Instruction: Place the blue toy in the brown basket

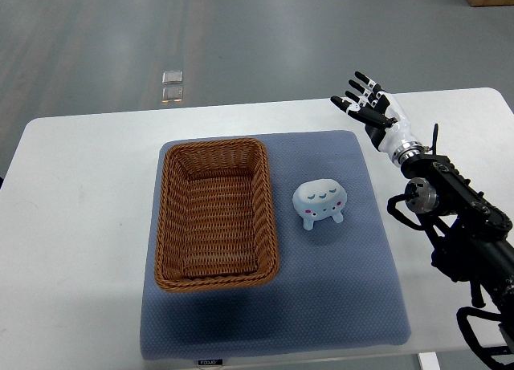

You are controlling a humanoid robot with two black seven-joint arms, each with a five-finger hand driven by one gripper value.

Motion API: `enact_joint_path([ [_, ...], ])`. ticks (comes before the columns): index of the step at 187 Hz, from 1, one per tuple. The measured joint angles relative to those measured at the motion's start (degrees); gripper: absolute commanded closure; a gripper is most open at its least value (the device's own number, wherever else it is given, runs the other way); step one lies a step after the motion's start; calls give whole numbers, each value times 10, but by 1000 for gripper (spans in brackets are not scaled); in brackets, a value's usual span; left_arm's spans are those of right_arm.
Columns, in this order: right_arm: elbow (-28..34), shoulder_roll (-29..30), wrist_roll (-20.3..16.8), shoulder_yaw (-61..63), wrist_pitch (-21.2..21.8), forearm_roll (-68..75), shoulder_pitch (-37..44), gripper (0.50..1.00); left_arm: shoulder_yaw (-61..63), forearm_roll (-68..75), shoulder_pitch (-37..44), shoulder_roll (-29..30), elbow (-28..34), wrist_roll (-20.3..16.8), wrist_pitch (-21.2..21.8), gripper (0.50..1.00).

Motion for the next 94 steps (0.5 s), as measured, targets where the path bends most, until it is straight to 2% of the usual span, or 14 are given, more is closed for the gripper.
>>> enact_joint_path([
  [94,0,2,2,-1,0,0,1,585,1,1,0,0,0,0,0,500],
])
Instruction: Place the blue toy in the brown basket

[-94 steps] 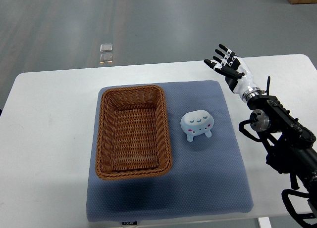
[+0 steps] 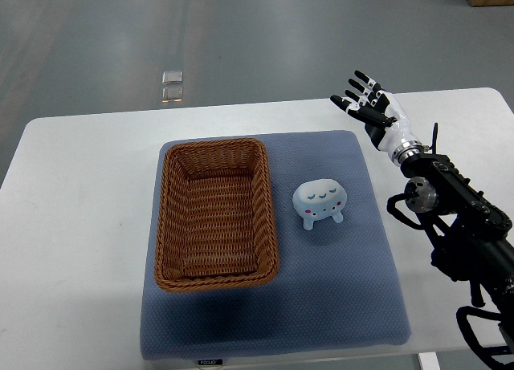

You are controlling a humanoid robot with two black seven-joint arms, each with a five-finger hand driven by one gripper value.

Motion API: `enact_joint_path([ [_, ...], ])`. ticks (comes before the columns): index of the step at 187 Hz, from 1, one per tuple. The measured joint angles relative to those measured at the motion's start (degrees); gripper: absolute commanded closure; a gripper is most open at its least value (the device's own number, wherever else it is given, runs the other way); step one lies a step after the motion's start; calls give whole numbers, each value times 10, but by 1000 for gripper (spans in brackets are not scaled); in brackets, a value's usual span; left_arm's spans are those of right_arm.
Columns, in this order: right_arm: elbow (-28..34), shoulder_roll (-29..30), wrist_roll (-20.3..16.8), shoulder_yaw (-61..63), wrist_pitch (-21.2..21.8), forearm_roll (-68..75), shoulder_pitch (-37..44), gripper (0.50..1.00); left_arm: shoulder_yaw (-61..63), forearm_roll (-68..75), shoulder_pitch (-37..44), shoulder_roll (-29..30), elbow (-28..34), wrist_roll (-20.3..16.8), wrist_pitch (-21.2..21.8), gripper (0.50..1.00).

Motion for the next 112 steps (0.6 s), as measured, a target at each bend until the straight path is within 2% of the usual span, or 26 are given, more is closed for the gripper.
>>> enact_joint_path([
  [112,15,-5,16,-7,6,-2,7,587,0,0,1,0,1,0,1,500],
])
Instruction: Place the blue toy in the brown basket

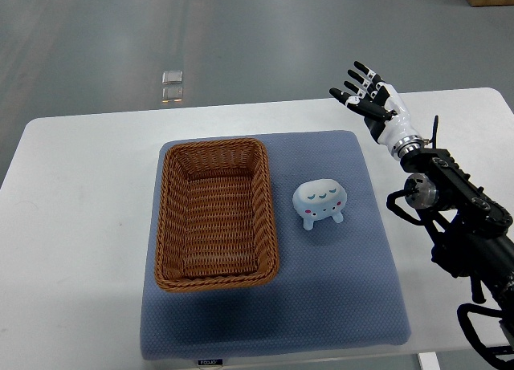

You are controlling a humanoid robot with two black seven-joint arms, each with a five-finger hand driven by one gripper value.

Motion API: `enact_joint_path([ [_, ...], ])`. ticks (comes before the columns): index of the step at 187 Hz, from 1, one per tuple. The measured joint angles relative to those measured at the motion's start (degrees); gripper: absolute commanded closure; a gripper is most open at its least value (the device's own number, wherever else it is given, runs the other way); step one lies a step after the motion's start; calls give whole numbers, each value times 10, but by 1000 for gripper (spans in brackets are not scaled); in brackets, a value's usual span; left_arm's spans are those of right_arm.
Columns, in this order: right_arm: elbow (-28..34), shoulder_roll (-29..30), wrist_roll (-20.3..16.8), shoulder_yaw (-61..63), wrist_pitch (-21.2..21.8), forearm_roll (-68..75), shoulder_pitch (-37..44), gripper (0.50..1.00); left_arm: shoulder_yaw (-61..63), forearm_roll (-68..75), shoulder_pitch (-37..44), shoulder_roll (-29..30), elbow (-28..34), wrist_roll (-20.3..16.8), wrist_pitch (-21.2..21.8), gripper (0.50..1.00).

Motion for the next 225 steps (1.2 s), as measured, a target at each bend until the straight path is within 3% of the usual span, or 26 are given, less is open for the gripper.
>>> enact_joint_path([
  [160,5,-36,6,-41,31,-49,4,585,0,0,1,0,2,0,1,500],
  [225,7,-118,24,-154,83,-109,43,585,0,0,1,0,3,0,1,500],
])
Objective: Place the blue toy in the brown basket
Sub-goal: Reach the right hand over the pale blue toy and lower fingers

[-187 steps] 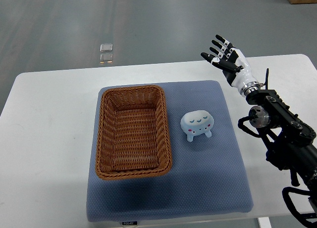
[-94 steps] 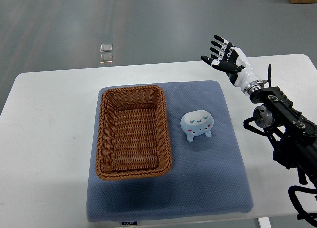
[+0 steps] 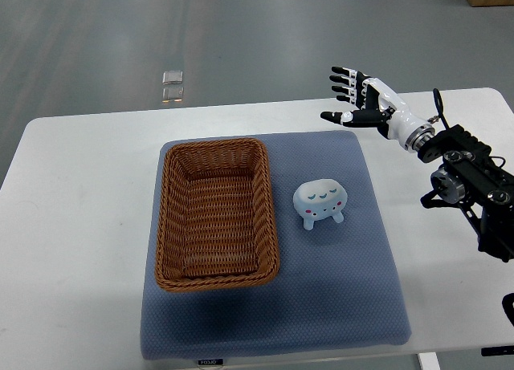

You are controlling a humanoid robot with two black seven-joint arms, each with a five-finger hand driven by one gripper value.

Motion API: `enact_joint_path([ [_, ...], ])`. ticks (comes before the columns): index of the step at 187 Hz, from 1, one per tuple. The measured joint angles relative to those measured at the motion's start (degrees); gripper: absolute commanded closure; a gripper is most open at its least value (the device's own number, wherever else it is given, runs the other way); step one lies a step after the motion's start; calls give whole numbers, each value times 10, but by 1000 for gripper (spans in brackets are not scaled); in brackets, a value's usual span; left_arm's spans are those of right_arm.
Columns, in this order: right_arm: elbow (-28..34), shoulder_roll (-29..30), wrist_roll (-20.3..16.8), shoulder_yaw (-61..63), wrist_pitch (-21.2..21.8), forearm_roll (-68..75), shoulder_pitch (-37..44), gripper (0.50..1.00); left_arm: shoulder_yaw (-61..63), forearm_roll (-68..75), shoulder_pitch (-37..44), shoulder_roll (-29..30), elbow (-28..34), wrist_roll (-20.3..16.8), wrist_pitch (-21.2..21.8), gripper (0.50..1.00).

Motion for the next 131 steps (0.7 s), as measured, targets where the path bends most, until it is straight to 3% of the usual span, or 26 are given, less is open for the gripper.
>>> enact_joint_path([
  [54,28,-78,20,-121,65,-27,59,587,0,0,0,0,0,1,-1,500],
  [131,98,-134,52,-264,122,-126,108,585,0,0,0,0,1,1,2,500],
])
